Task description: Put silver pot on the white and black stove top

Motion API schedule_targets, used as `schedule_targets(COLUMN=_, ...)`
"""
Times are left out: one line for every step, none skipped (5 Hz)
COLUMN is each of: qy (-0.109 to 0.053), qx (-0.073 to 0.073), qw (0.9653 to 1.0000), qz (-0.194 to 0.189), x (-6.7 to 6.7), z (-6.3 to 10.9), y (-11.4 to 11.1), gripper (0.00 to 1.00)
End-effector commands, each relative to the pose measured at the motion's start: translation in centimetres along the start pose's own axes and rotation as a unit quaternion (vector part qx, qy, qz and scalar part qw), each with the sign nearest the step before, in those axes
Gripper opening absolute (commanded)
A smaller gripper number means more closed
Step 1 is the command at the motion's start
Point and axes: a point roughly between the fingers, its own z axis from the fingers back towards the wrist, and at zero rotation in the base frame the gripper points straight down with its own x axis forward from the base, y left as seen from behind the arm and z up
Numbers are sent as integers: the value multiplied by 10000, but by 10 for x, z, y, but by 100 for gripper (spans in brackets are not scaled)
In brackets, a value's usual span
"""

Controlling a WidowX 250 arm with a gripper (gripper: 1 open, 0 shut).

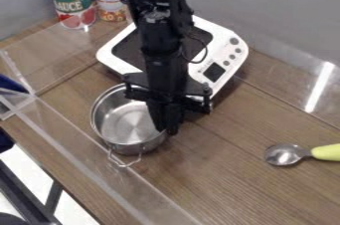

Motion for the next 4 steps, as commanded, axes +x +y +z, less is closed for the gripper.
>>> schedule_targets(qy=-292, qx=-118, qw=9995, qz=15, x=13, z=9, y=-7, gripper=0)
schedule_targets(qy=-343, qx=-139, qw=9989, qz=279, x=16, z=9, y=-4, gripper=0)
schedule_targets(qy=-398, qx=-155, qw=9975, qz=555, x=20, z=8, y=0, gripper=0)
schedule_targets(qy=-455, qx=-173, qw=9953, qz=837, x=23, z=8, y=4, gripper=0)
